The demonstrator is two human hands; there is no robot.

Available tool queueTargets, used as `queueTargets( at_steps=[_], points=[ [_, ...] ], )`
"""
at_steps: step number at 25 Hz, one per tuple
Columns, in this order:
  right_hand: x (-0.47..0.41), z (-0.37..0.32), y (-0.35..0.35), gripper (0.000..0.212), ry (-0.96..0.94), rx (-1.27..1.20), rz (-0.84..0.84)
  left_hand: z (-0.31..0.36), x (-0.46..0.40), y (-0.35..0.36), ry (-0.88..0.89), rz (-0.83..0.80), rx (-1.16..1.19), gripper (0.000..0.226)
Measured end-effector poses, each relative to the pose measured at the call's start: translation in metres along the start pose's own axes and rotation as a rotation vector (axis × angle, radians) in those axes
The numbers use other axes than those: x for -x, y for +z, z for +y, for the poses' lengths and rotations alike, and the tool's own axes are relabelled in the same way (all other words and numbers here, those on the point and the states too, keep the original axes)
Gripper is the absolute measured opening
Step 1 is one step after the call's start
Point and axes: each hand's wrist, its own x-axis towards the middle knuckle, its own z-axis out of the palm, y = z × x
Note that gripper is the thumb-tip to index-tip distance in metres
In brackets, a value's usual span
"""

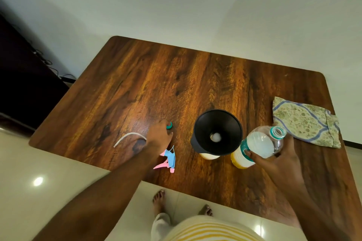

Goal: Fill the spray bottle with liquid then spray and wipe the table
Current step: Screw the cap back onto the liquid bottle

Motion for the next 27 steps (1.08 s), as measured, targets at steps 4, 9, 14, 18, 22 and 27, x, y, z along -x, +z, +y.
queueTargets(
  at_steps=[4,9,14,18,22,27],
  points=[
    [-0.002,0.005,0.004,0.094,-0.001,-0.003,0.016,-0.016,-0.033,0.016,0.15,-0.044,-0.272,0.051],
    [-0.004,0.009,0.001,0.089,0.029,-0.005,-0.001,-0.02,-0.056,0.029,0.271,-0.012,-0.336,0.045],
    [0.001,0.003,0.003,0.088,0.055,0.008,0.017,-0.024,-0.059,0.023,0.268,0.017,-0.198,0.032],
    [0.0,-0.001,0.002,0.09,0.093,0.01,0.002,0.014,-0.044,-0.019,0.224,0.139,0.21,0.026],
    [-0.002,-0.007,0.001,0.094,0.079,-0.004,-0.002,0.092,0.001,-0.084,0.369,0.209,0.53,0.021],
    [-0.002,-0.015,-0.001,0.093,0.055,-0.035,0.006,0.184,0.084,-0.089,0.774,-0.029,0.625,0.022]
  ],
)
